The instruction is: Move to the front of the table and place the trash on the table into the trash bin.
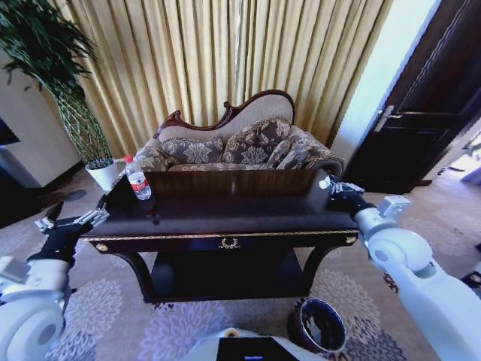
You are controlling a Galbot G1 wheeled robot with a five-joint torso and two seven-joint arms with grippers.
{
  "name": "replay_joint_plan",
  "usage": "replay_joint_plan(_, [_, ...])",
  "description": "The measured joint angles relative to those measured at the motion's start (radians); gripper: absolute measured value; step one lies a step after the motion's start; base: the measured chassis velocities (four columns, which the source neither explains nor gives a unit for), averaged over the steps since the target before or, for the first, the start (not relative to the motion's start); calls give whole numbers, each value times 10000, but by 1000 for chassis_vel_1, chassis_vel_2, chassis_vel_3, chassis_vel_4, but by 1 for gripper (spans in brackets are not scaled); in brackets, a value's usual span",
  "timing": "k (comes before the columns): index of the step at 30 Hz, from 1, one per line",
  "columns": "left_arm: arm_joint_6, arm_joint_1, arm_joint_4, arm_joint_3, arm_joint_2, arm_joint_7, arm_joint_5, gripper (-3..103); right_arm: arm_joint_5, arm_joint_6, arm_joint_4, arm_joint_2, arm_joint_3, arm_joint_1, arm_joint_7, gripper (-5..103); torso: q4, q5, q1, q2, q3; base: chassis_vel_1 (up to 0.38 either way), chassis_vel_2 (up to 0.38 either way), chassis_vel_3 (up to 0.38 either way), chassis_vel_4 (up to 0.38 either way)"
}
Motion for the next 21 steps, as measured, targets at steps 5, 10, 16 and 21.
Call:
replay_joint_plan(5, [0,32,-4,-16,31,33,-11,100,-16,-32,61,-16,-13,-40,-140,0,-1,1,1,-1,1,84,-83,-78,88])
replay_joint_plan(10, [0,7,-5,45,23,39,-12,100,-13,-39,106,-69,-36,-29,-157,0,0,-1,0,0,0,132,-133,-135,131])
replay_joint_plan(16, [-3,-1,-8,52,16,52,-12,100,-7,-44,105,-74,-63,-28,-160,0,-2,3,-3,1,-2,151,-155,-145,144])
replay_joint_plan(21, [-6,-18,-8,54,29,57,-12,100,-8,-49,65,-76,-79,-16,-160,0,0,0,-3,0,-1,124,-133,-122,129])
